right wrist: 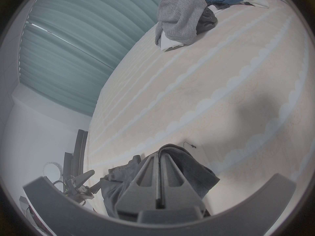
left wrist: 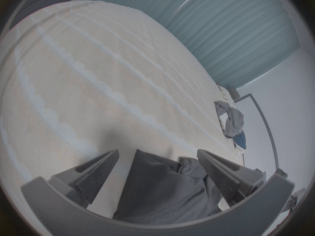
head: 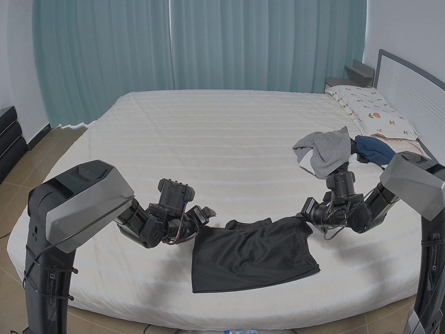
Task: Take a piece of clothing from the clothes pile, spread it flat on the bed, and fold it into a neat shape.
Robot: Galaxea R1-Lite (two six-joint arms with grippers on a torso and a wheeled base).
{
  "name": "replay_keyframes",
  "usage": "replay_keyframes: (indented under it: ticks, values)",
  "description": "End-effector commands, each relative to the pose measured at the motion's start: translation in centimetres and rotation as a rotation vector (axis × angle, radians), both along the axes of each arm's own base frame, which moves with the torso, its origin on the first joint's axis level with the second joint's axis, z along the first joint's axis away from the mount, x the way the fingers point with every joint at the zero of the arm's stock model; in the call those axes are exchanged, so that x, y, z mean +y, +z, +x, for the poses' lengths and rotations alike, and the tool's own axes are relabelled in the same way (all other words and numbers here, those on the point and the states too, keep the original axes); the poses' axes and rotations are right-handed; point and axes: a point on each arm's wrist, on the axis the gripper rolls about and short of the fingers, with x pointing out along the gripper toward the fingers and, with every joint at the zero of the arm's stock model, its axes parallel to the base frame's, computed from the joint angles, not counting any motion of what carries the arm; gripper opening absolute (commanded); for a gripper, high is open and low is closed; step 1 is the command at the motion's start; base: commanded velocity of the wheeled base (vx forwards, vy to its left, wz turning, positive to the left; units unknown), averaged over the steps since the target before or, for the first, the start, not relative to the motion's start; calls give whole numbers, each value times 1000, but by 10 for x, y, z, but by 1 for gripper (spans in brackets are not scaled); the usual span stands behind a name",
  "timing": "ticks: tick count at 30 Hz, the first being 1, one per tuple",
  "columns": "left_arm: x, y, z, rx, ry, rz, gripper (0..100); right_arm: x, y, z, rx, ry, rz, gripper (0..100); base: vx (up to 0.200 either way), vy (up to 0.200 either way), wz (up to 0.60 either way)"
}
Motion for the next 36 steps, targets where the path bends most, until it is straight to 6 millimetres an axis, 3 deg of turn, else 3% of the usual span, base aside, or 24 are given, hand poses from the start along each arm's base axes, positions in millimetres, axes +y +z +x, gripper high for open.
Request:
replay_keyframes:
  ticks: [1, 17, 25, 26, 36]
  values:
    - [-8, -8, 7, 11, -3, 15, 0, 2, 2, 0, -3, 4, 2, 0, 0, 0, 0]
    - [9, -9, 13, -14, 178, 66, 0, -2, 2, 0, -2, -7, 1, 0, 0, 0, 0]
    - [3, 2, 10, -12, 147, 6, 0, -2, 2, 0, -2, -7, 1, 0, 0, 0, 0]
    - [3, 1, 10, -8, 137, -1, 100, -2, 2, -1, 0, -4, 2, 0, 0, 0, 0]
    - [-16, -1, 1, -1, 31, -28, 100, 1, 4, -2, -5, 4, 3, 0, 0, 0, 0]
